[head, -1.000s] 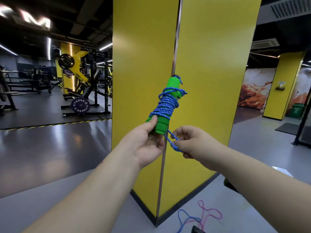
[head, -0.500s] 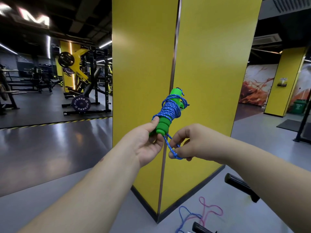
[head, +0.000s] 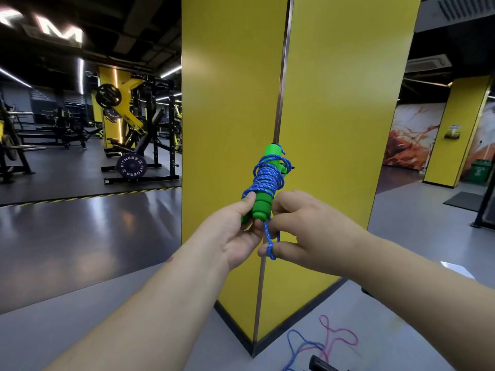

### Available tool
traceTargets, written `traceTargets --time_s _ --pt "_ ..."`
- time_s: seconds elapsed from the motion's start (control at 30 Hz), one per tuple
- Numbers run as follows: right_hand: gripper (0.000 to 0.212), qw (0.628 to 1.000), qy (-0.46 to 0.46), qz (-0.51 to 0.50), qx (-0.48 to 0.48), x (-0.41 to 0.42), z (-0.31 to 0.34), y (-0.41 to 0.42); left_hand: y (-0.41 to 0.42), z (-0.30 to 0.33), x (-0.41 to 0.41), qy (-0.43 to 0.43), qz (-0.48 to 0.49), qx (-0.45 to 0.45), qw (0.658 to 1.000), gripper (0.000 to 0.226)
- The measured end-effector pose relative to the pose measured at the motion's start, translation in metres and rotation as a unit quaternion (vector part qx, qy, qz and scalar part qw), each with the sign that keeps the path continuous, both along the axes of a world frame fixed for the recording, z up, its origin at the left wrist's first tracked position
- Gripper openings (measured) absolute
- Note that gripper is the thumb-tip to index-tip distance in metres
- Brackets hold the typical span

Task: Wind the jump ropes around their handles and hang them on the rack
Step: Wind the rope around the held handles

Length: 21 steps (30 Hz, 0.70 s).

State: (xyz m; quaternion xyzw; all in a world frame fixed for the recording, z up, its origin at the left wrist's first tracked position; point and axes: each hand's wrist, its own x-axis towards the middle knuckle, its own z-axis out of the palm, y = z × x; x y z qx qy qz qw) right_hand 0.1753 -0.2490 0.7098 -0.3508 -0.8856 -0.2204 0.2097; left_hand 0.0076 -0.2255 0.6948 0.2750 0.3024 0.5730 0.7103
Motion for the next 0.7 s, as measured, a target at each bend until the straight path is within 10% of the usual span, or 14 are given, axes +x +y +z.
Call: traceTargets --time_s 0.3,0.53,0.7 --pt "0.02 0.999 -0.023 0.045 0.002 -0.01 -0.007 -0.006 -0.001 -0.006 0.007 0.023 -0.021 -0.037 0.999 0.023" --pt "0.02 0.939 0.305 0.051 -0.147 -0.01 -0.007 -0.008 0.001 -0.006 0.012 -0.015 0.025 0.007 1.0 0.02" --pt "0.018 0.928 0.361 0.013 -0.091 -0.007 -0.005 -0.005 0.003 -0.002 0.011 0.005 0.048 0.014 0.999 0.016"
